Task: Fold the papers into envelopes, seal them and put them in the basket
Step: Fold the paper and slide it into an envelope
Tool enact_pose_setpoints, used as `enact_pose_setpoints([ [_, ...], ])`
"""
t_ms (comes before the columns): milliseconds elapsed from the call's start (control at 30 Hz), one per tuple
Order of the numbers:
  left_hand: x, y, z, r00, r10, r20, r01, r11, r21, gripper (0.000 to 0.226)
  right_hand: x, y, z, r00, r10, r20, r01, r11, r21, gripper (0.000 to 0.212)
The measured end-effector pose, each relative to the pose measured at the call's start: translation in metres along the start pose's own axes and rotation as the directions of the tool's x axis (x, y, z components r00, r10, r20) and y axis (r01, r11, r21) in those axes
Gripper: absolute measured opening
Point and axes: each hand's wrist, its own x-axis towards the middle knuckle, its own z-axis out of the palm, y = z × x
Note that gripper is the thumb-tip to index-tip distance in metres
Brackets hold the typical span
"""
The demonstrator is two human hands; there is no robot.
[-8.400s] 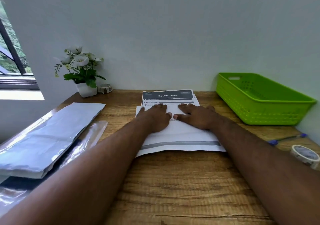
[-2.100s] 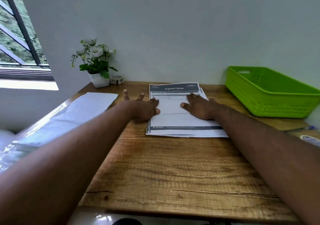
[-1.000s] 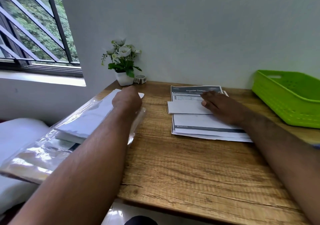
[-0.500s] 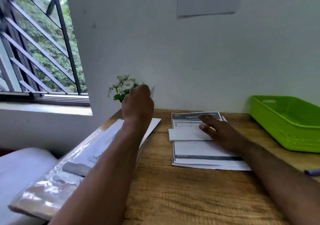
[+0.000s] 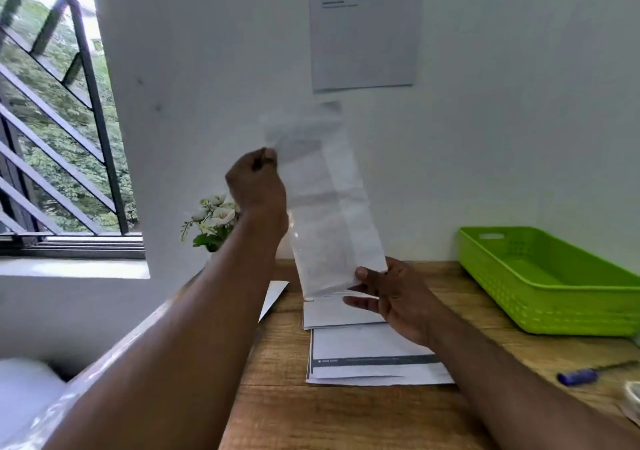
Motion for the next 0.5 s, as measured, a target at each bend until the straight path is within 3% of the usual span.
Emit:
enact_pose_setpoints([
  [100,-0.015,-0.039,-0.011,0.978,-0.205,-0.026,0.2,0.972,-0.125,0.012,0.004,-0.004,-0.005,0.954,-0.149,-0.259,0.133,0.988,-0.078,0.014],
  [167,-0.03,-0.064,-0.017,0.912,-0.398,0.099,0.409,0.895,-0.176,0.023,0.008,-0.001,-0.014,0.87,-0.358,-0.338,0.23,0.902,-0.365,0.012],
  [200,-0.039,-0.078,-0.021,0.853,-0.491,0.176,0.515,0.845,-0.141,0.037,0.01,0.001,-0.018,0.828,-0.469,-0.306,0.261,0.806,-0.531,0.015],
  [300,-0.068,-0.103,-0.027,0.649,-0.625,0.434,0.675,0.736,0.05,0.074,0.01,0.008,-0.026,0.733,-0.678,-0.06,0.292,0.392,-0.872,0.03],
  [400,-0.083,-0.104,-0.028,0.462,-0.622,0.633,0.784,0.62,0.038,0.085,0.009,0.011,-0.024,0.637,-0.648,0.418,0.379,-0.209,-0.902,0.04],
  [433,-0.085,-0.102,-0.03,0.42,-0.615,0.667,0.821,0.571,0.01,0.091,0.008,0.014,-0.021,0.62,-0.594,0.513,0.43,-0.291,-0.855,0.042],
  [500,-0.088,-0.099,-0.032,0.391,-0.636,0.665,0.875,0.481,-0.054,0.086,0.007,0.019,-0.012,0.621,-0.528,0.58,0.504,-0.298,-0.811,0.043],
])
